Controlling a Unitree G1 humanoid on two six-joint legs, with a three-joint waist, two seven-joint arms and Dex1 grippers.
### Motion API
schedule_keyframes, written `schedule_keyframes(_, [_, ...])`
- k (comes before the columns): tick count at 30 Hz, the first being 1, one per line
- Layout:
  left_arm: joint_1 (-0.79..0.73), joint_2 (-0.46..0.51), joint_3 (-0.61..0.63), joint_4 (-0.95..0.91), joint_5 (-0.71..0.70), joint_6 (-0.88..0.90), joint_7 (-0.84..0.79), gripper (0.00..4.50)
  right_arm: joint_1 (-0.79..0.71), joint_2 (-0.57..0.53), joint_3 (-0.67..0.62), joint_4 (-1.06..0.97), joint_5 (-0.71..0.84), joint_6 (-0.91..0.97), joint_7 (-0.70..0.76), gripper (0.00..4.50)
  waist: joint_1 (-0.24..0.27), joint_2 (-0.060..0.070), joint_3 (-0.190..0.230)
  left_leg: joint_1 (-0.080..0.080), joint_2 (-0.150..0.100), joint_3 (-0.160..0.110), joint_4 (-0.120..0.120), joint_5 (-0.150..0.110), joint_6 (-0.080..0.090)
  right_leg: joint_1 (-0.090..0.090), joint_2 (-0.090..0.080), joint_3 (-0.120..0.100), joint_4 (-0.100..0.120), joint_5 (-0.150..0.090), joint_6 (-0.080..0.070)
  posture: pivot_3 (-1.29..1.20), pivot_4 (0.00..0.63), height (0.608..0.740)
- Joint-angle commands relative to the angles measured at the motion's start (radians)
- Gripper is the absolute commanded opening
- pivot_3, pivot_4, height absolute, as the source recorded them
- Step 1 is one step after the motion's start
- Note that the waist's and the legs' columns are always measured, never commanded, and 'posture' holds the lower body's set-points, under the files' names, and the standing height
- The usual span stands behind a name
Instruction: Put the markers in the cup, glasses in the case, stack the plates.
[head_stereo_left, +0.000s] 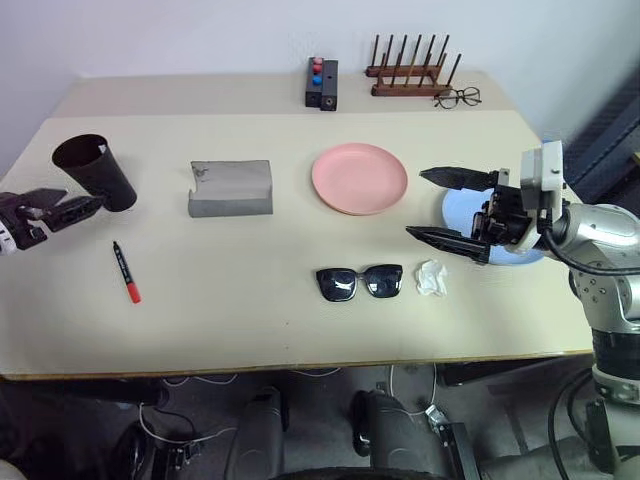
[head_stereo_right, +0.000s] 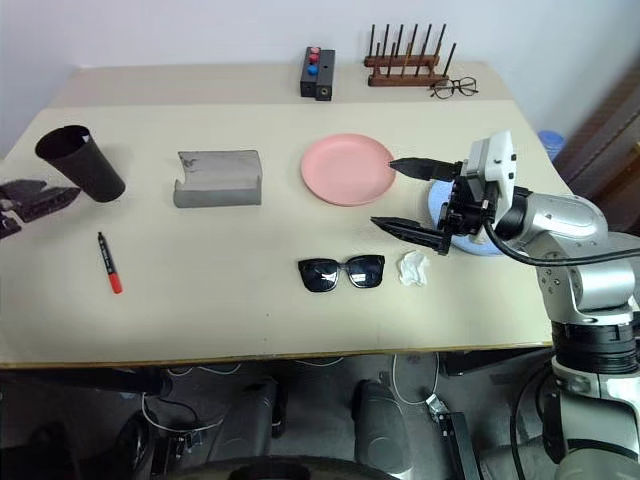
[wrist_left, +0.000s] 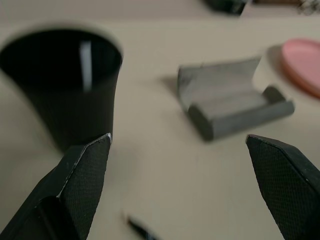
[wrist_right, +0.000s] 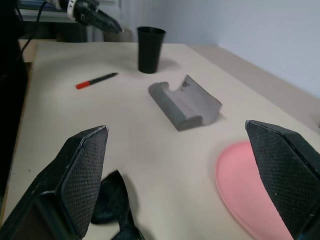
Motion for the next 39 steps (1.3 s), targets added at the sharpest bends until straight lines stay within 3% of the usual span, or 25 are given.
schedule_keyframes(1, [0.037, 0.012, 0.111, -0.201, -0.058, 0.137, 0.107, 4.48, -0.040, 0.010, 0.002, 0.022, -0.006, -0.027, 0.015, 4.50, 0.004, 0.000, 0.000, 0.000, 0.000, 0.001, 0.000, 0.000, 0.000, 0.000, 0.000, 0.000, -0.001, 0.000, 0.000, 0.00, 0.150, 0.740])
schedule_keyframes(4, [0.032, -0.070, 0.199, -0.362, -0.139, 0.342, 0.266, 4.48, -0.053, 0.014, 0.015, 0.041, -0.014, -0.035, 0.030, 4.50, 0.011, 0.000, 0.000, 0.000, 0.001, 0.002, -0.001, 0.000, 0.000, 0.000, 0.000, 0.001, -0.002, 0.001, -0.001, 0.00, 0.150, 0.740])
schedule_keyframes(6, [0.052, -0.089, 0.172, -0.416, -0.105, 0.431, 0.364, 4.48, -0.063, 0.012, 0.023, 0.054, -0.021, -0.040, 0.044, 4.50, 0.010, 0.000, 0.000, 0.000, 0.001, 0.003, -0.001, 0.000, 0.000, 0.000, 0.000, 0.001, -0.002, 0.003, -0.003, 0.00, 0.150, 0.740])
schedule_keyframes(11, [-0.008, -0.107, 0.178, -0.360, -0.009, 0.637, 0.604, 4.48, -0.082, 0.007, 0.022, 0.078, -0.031, -0.043, 0.061, 4.50, 0.005, -0.001, 0.000, 0.001, 0.001, 0.003, 0.000, 0.000, 0.001, -0.001, 0.002, 0.001, 0.001, 0.004, -0.001, 0.00, 0.150, 0.740])
schedule_keyframes(20, [-0.223, -0.396, 0.356, -0.352, 0.081, 0.773, 0.917, 4.48, -0.081, 0.026, 0.033, 0.063, -0.037, -0.031, 0.044, 4.50, 0.013, -0.005, -0.001, 0.001, 0.001, 0.002, 0.001, 0.001, 0.000, 0.000, 0.002, 0.001, 0.001, 0.005, 0.001, 0.00, 0.150, 0.740])
schedule_keyframes(24, [-0.240, -0.463, 0.358, -0.394, 0.109, 0.829, 0.965, 4.48, -0.074, 0.025, 0.029, 0.054, -0.032, -0.024, 0.042, 4.50, 0.009, -0.005, -0.001, 0.001, 0.001, 0.002, 0.001, 0.001, 0.000, 0.001, 0.002, 0.001, 0.001, 0.005, 0.001, 0.00, 0.150, 0.740])
schedule_keyframes(27, [-0.214, -0.456, 0.330, -0.387, 0.143, 0.784, 0.985, 4.48, -0.065, 0.024, 0.028, 0.058, -0.034, -0.030, 0.045, 4.50, 0.001, -0.005, -0.001, 0.001, 0.001, 0.002, 0.001, 0.001, 0.000, 0.000, 0.003, 0.001, 0.002, 0.005, 0.001, 0.00, 0.150, 0.740])
schedule_keyframes(33, [-0.249, -0.428, 0.316, -0.279, 0.162, 0.767, 0.976, 4.48, -0.077, 0.034, 0.025, 0.087, -0.055, -0.049, 0.028, 4.50, 0.004, -0.005, -0.001, 0.001, 0.001, 0.002, 0.001, 0.001, 0.000, 0.000, 0.003, 0.001, 0.001, 0.005, 0.001, 0.00, 0.150, 0.740])
schedule_keyframes(39, [-0.283, -0.463, 0.298, -0.146, 0.161, 0.682, 0.964, 4.48, -0.034, 0.038, 0.010, 0.030, -0.030, -0.028, 0.003, 4.50, 0.012, -0.005, -0.001, 0.001, 0.001, 0.002, 0.001, 0.001, 0.000, 0.001, 0.002, 0.001, 0.001, 0.005, 0.001, 0.00, 0.150, 0.740])
